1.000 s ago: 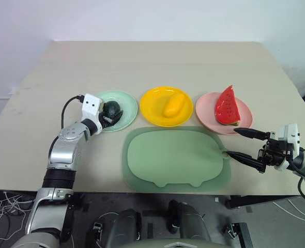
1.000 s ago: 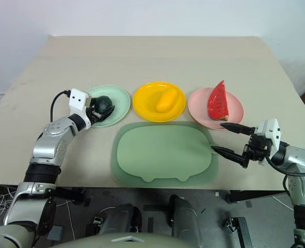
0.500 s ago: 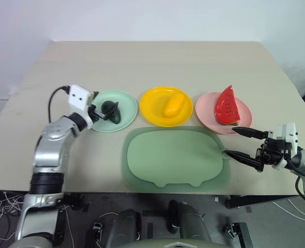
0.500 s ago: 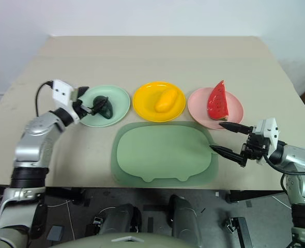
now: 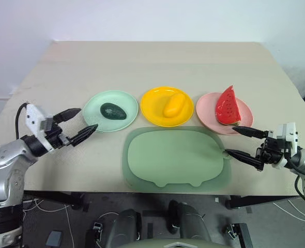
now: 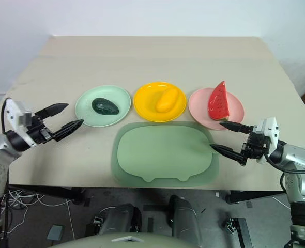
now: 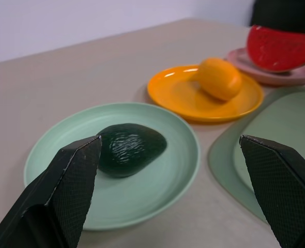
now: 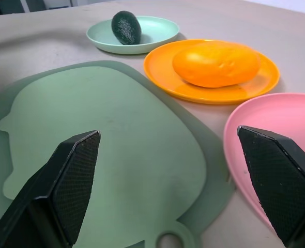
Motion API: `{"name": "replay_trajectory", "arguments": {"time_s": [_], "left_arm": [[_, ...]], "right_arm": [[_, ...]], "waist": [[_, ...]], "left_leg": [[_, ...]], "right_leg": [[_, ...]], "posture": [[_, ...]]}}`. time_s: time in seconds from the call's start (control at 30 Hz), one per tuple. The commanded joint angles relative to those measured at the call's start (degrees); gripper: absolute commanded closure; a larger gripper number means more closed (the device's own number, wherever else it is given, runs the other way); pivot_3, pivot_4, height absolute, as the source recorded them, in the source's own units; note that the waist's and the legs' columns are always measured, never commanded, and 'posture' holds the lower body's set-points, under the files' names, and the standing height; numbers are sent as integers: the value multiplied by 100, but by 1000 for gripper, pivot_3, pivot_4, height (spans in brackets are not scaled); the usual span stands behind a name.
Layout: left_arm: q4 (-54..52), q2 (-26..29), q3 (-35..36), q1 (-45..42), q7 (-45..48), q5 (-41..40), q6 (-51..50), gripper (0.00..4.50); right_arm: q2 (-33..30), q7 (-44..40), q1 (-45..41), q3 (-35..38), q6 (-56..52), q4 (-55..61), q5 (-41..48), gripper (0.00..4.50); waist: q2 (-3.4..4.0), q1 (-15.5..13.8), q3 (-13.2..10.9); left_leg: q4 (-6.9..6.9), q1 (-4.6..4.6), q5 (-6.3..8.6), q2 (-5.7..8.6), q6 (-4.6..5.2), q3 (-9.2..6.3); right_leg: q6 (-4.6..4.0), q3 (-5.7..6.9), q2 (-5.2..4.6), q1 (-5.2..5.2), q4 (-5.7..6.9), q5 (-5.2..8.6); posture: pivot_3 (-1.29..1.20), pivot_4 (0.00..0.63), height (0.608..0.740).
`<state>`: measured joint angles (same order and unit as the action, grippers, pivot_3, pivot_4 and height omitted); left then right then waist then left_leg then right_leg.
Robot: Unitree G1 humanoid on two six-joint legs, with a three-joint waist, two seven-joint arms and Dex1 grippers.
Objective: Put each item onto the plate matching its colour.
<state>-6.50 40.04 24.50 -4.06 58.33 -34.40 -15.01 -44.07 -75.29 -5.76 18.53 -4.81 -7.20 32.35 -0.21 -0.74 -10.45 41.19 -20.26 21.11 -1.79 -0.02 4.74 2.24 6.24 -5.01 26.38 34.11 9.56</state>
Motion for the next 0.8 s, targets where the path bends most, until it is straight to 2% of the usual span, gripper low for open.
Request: {"name": "replay_trajectory", "arguments": {"time_s": [0.03,0.37,0.8], "left_arm": [[140,98,287,215,487,-175,353,23],[655,119,346,470,992,-186,769,23],[541,21,305,522,797,-260,747,23]], "right_arm": [[-104,-19,-140,156,115,-71,22,0],[-89,80,-152,243,214,-196,12,0],[-80,79,-223,187,204,-273,5,0]], "waist": [[0,4,0],[0,4,0],[1,2,0]], "left_leg": [[0,1,0,0,0,1],[-1,0,0,-1,0,8],[-1,0,0,-3,0,2]], "right_leg": [[0,0,0,0,0,0],[-1,0,1,2,0,0],[-1,-1,0,2,0,0]], "posture": [[0,150,733],[0,150,733],[0,150,733]]}}
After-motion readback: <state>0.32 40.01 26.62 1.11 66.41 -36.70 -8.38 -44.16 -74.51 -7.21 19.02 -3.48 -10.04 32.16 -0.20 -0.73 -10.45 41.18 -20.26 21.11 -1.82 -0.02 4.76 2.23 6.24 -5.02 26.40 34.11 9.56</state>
